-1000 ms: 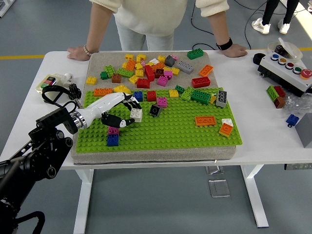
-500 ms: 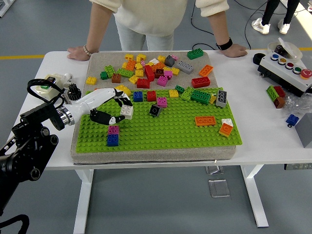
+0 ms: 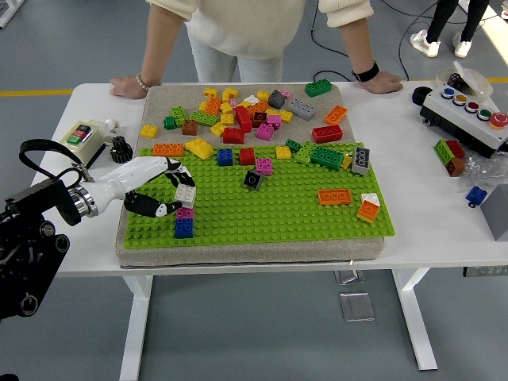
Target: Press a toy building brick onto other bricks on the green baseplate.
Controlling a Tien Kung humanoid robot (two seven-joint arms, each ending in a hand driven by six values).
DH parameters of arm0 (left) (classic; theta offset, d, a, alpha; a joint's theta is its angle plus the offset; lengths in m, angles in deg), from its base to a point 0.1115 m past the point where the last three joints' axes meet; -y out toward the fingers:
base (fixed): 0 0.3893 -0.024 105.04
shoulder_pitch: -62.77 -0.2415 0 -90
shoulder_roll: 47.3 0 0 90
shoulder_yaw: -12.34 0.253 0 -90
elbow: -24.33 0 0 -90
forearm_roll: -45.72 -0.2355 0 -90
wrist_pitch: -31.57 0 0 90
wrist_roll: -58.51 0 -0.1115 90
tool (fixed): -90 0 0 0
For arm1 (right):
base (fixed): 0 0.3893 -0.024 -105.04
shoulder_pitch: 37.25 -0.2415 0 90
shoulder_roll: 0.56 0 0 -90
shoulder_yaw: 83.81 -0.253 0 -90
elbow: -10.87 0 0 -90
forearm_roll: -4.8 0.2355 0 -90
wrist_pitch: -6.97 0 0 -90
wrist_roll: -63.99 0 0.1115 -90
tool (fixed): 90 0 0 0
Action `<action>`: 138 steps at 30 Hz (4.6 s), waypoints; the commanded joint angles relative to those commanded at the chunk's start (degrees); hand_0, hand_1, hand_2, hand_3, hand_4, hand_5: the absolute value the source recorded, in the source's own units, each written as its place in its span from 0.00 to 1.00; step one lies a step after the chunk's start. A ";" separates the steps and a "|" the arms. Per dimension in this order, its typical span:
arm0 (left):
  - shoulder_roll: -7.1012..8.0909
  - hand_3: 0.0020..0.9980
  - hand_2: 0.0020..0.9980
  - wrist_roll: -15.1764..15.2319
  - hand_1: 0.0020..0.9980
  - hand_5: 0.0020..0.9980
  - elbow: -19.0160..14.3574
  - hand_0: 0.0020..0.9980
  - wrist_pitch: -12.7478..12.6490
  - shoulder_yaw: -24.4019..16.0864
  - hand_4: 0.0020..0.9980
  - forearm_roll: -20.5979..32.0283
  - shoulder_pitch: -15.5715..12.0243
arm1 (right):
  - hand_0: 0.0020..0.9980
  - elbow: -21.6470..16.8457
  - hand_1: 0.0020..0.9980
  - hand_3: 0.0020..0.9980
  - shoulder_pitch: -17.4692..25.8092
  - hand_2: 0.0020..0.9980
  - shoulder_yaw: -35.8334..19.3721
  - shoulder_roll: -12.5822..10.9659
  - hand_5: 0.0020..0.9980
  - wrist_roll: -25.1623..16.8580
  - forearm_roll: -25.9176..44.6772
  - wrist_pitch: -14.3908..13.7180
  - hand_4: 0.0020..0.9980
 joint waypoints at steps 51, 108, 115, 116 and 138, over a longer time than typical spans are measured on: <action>-1.09 0.54 0.56 -2.61 0.57 0.00 -3.77 0.62 2.73 -1.64 0.50 -0.21 -4.19 | 0.74 0.00 0.66 0.59 -0.03 0.71 -0.23 -0.40 0.50 0.24 -0.09 0.18 0.92; -1.45 0.56 0.58 -2.79 0.60 0.00 -2.69 0.65 3.39 -1.97 0.58 -0.21 -3.73 | 0.73 0.00 0.66 0.59 -0.03 0.71 0.14 -0.35 0.50 0.27 0.15 -0.06 0.92; -1.76 0.56 0.58 -2.90 0.60 0.00 -2.54 0.66 3.36 -1.88 0.60 -0.21 -3.46 | 0.73 0.00 0.66 0.59 -0.11 0.71 0.11 -0.37 0.50 0.24 0.21 -0.06 0.92; -1.79 0.56 0.58 -2.91 0.60 0.00 -2.53 0.66 3.34 -1.88 0.60 -0.21 -3.44 | 0.73 0.00 0.66 0.59 -0.11 0.71 0.14 -0.37 0.50 0.23 0.24 -0.06 0.92; -1.47 0.57 0.59 -2.82 0.62 0.00 -2.93 0.69 3.68 -2.39 0.68 -0.21 -3.42 | 0.73 0.00 0.66 0.59 -0.02 0.71 0.06 -0.36 0.50 0.17 0.37 -0.19 0.92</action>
